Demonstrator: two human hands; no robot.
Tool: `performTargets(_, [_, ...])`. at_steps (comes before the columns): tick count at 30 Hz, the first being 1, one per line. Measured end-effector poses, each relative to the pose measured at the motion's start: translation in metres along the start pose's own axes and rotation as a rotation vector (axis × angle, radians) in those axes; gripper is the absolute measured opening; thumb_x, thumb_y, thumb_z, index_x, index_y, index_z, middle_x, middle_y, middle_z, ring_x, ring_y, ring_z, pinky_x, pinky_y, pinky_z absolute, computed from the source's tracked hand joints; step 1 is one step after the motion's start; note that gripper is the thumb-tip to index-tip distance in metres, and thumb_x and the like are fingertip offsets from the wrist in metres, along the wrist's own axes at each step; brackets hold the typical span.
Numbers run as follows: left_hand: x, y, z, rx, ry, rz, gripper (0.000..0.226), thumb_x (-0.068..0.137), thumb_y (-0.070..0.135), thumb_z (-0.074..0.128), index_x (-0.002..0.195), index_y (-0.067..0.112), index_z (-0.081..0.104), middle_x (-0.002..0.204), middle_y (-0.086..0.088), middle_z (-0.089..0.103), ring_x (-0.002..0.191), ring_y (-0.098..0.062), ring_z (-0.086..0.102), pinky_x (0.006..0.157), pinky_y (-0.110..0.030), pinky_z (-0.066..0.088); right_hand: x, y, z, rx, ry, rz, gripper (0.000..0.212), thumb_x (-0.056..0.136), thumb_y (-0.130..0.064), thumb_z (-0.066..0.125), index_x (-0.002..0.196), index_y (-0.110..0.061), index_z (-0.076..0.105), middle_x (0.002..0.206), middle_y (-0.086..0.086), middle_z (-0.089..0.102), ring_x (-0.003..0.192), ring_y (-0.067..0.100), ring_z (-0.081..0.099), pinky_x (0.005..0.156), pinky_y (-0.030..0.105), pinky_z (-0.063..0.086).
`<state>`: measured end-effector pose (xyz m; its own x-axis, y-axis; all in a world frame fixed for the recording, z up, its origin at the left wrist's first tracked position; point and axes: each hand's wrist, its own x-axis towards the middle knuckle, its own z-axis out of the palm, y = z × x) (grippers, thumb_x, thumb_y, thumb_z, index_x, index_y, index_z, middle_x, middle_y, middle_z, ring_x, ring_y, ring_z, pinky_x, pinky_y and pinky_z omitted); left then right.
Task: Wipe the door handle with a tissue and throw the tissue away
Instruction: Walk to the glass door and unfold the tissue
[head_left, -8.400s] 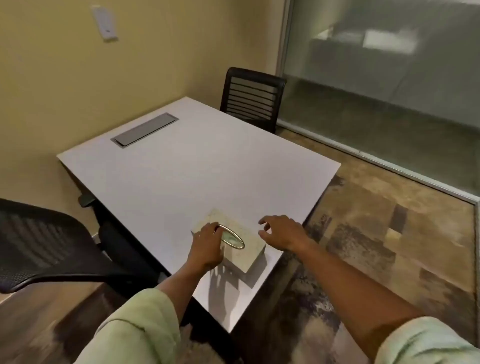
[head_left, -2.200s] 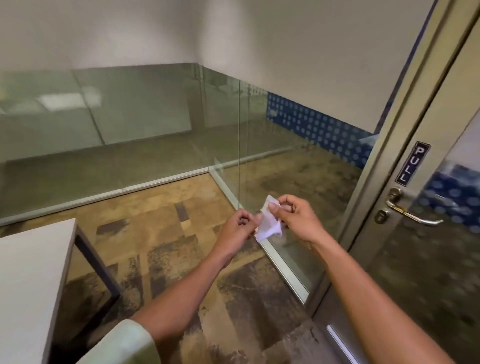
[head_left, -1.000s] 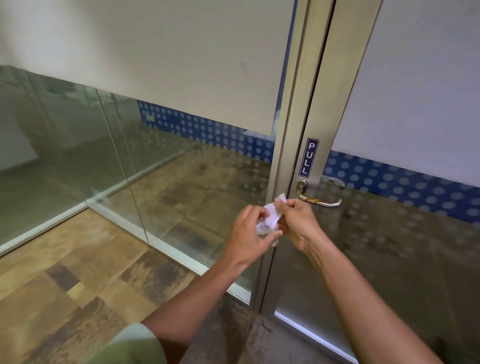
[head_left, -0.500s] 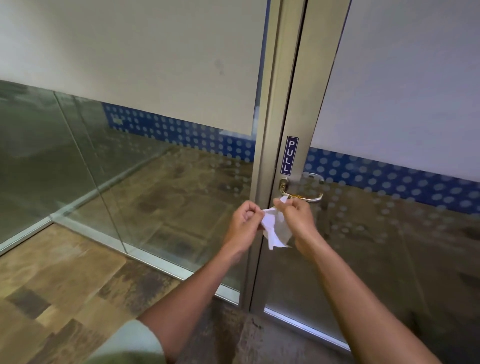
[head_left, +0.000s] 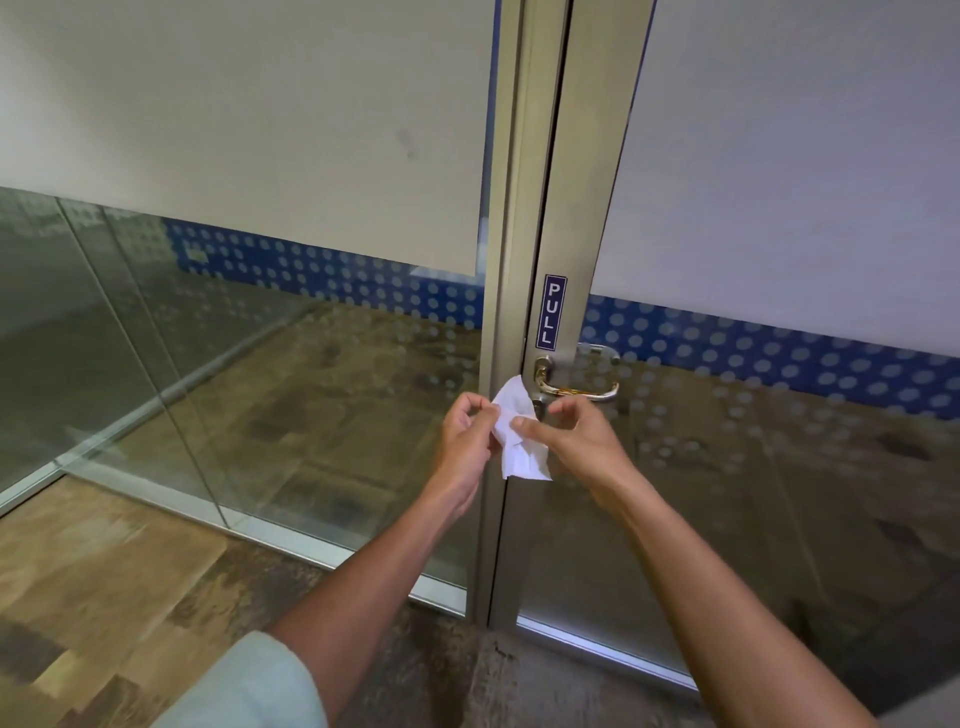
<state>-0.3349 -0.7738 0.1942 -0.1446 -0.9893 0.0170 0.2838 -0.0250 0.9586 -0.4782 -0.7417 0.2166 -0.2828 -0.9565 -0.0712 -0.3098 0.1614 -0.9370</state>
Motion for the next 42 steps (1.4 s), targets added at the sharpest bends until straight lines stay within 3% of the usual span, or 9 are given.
performTargets(5, [0.001,-0.004,-0.002,0.042,0.006,0.002,0.018,0.102,0.004,0.050,0.086,0.012,0.050,0.078,-0.006,0.064,0.065,-0.011,0.062,0.068,-0.033,0.053,-0.003,0.000,-0.005,0.077,-0.013,-0.040,0.013,0.084,-0.029,0.077,0.082,-0.017,0.079,0.082,-0.004,0.077,0.078,0.013,0.066,0.066,0.027,0.047])
performTargets(12, [0.004,-0.006,-0.011,-0.190,0.091,-0.090,0.026,0.103,-0.003,0.044,0.081,0.010,0.050,0.072,-0.006,0.060,0.055,-0.006,0.060,0.057,-0.020,0.054,-0.001,0.013,-0.012,0.272,0.023,0.122,0.013,0.088,-0.024,0.073,0.083,-0.012,0.075,0.082,0.003,0.073,0.083,0.018,0.066,0.088,0.044,0.057])
performTargets(16, [0.004,-0.010,-0.017,-0.069,0.053,-0.076,0.026,0.103,0.000,0.045,0.082,0.012,0.052,0.067,-0.002,0.055,0.054,-0.010,0.049,0.057,-0.029,0.042,-0.010,0.009,-0.008,0.126,0.033,0.011,0.035,0.082,-0.044,0.076,0.082,-0.009,0.074,0.075,-0.001,0.069,0.075,0.013,0.062,0.074,0.035,0.056])
performTargets(20, [0.002,-0.011,-0.012,0.035,0.003,-0.041,0.024,0.103,0.001,0.046,0.083,0.013,0.051,0.062,0.000,0.058,0.051,-0.009,0.050,0.050,-0.024,0.048,-0.013,0.004,0.005,-0.091,-0.033,-0.074,0.050,0.066,-0.062,0.078,0.073,-0.012,0.074,0.071,0.001,0.071,0.066,0.013,0.060,0.066,0.028,0.045])
performTargets(24, [0.002,-0.012,-0.011,0.048,0.000,-0.053,0.020,0.104,0.007,0.048,0.086,0.014,0.051,0.080,-0.007,0.066,0.066,-0.017,0.063,0.055,-0.031,0.055,-0.009,0.012,0.009,-0.113,-0.079,-0.052,0.033,0.067,-0.047,0.086,0.078,-0.017,0.077,0.077,-0.003,0.075,0.069,0.006,0.063,0.067,0.026,0.047])
performTargets(29, [0.005,-0.017,-0.017,0.085,0.010,-0.053,0.020,0.104,0.008,0.050,0.085,0.016,0.051,0.079,-0.006,0.061,0.073,-0.020,0.058,0.064,-0.032,0.047,-0.011,0.016,0.007,-0.026,-0.139,-0.012,0.016,0.079,-0.022,0.082,0.085,-0.009,0.078,0.054,-0.014,0.063,0.051,-0.004,0.053,0.062,0.013,0.043])
performTargets(35, [0.008,-0.020,-0.022,0.129,0.034,-0.030,0.022,0.104,0.009,0.049,0.084,0.018,0.051,0.076,0.000,0.056,0.069,-0.013,0.053,0.058,-0.024,0.043,-0.015,0.020,0.005,0.026,-0.135,0.014,0.015,0.082,-0.018,0.080,0.088,-0.005,0.076,0.071,0.004,0.064,0.063,0.007,0.054,0.069,0.019,0.046])
performTargets(38, [0.012,-0.018,-0.024,0.162,0.062,-0.002,0.019,0.104,0.014,0.051,0.087,0.019,0.053,0.083,0.002,0.058,0.077,-0.015,0.054,0.062,-0.027,0.044,-0.014,0.020,-0.002,0.065,-0.106,0.042,0.015,0.083,-0.012,0.078,0.092,0.000,0.075,0.062,-0.003,0.061,0.046,-0.004,0.049,0.051,0.008,0.040])
performTargets(42, [0.019,-0.009,-0.032,0.152,0.077,-0.002,0.020,0.105,0.018,0.050,0.085,0.021,0.053,0.089,0.000,0.058,0.078,-0.015,0.055,0.059,-0.024,0.047,-0.014,0.022,-0.013,0.029,-0.049,0.082,0.012,0.083,-0.016,0.079,0.089,-0.007,0.076,0.073,-0.003,0.070,0.055,-0.004,0.056,0.059,0.016,0.041])
